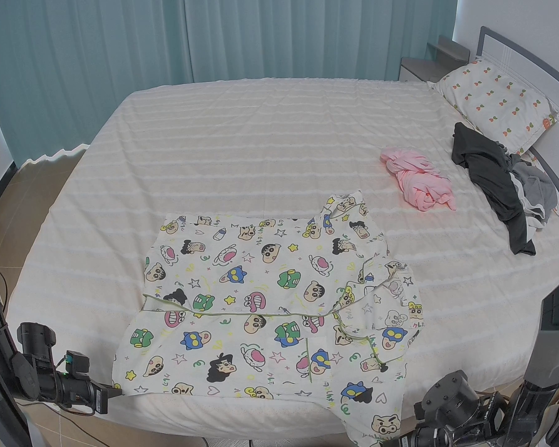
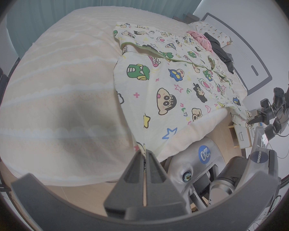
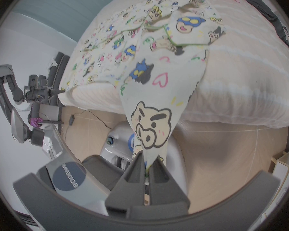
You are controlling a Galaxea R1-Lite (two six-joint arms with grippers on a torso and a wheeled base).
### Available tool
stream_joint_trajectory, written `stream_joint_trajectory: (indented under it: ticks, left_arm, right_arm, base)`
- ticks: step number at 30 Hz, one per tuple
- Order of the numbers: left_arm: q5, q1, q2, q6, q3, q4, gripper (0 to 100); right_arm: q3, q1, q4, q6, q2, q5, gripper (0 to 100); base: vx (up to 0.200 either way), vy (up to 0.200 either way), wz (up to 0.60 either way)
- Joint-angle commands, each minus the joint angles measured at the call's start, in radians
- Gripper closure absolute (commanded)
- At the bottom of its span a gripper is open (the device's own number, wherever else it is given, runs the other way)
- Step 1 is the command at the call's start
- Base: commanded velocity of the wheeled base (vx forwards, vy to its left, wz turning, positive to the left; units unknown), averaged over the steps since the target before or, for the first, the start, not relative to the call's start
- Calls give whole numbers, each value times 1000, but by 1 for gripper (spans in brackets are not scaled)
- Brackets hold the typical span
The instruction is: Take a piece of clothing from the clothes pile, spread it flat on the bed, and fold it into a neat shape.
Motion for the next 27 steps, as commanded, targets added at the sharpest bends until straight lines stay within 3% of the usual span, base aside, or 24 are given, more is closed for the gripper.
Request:
stream_joint_trajectory:
  ticks: [1, 4, 7, 12, 15, 27]
  left_arm:
    - [-8, -2, -6, -4, 6, -41, 100]
    - [-9, -10, -9, -15, -1, -97, 100]
    - [-9, -54, -21, -83, -6, -166, 100]
    - [20, -157, -55, -314, -73, -242, 100]
    - [112, -223, -57, -434, -150, -241, 100]
    - [291, -266, 37, -592, -366, -238, 100]
  right_arm:
    - [17, -42, -59, 0, -70, 6, 100]
    - [16, -90, -124, -3, -107, 6, 100]
    - [10, -143, -164, -7, -113, 5, 100]
    - [5, -194, -222, -7, -113, 5, 100]
    - [-20, -232, -274, -12, -111, 1, 100]
    - [-190, -378, -277, -24, -64, 0, 100]
  base:
    - [0, 0, 0]
    - [0, 0, 0]
    - [0, 0, 0]
    - [0, 0, 0]
    - [0, 0, 0]
    - [0, 0, 0]
